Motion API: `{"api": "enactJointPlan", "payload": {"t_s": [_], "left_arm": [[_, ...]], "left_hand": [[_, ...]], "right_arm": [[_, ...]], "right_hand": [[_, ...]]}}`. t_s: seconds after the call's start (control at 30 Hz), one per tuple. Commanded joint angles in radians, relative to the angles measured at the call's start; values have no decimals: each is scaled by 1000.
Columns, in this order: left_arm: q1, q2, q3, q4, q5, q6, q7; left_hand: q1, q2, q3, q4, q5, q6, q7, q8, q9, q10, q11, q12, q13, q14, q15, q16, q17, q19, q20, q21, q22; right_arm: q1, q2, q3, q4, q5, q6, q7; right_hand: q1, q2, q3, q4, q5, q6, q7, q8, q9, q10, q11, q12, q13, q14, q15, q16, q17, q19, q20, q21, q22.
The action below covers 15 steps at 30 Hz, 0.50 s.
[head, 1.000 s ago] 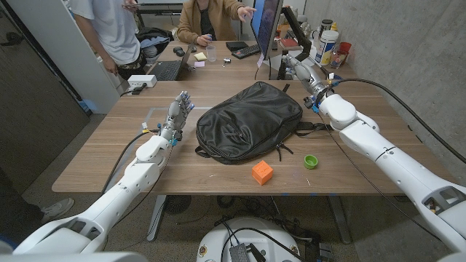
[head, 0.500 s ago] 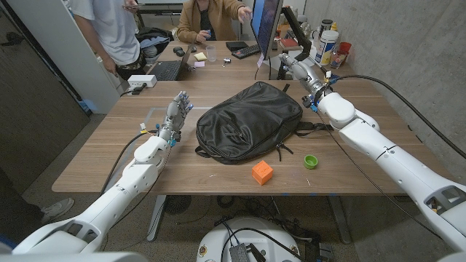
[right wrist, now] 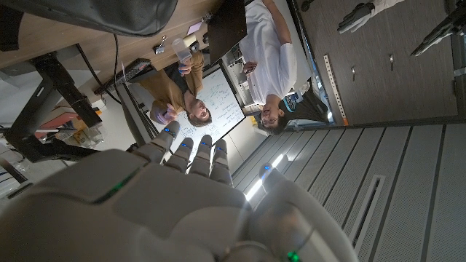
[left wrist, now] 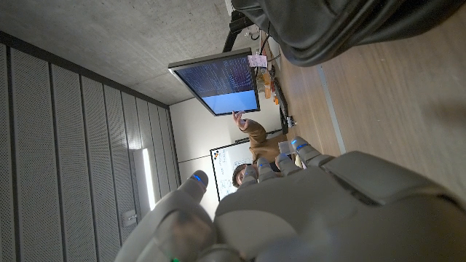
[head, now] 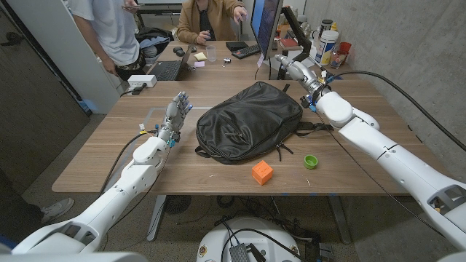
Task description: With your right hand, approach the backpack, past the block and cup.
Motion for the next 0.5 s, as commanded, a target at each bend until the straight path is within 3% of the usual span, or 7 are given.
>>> {"api": "enactJointPlan", "payload": {"t_s": [0.03,0.5], "left_arm": [[7,4,-2,-10,-1,3,3],[16,6,-5,-14,-4,2,6]], "left_hand": [[4,116,-4,0,9,-10,1,7,3,-2,5,8,3,-14,-71,5,2,-10,-101,7,2],[4,116,-4,0,9,-9,1,7,3,-2,6,7,3,-14,-70,5,2,-10,-101,8,2]], "right_arm": [[6,-15,-20,-40,-77,-43,-4],[15,-34,-44,-95,-177,-112,-5]], "right_hand": [[12,88,5,-4,4,10,-1,2,2,12,0,5,5,8,-44,2,2,10,-98,-2,3],[15,90,6,-7,4,14,-2,3,2,16,-2,6,5,9,-44,2,2,11,-99,-5,3]]}}
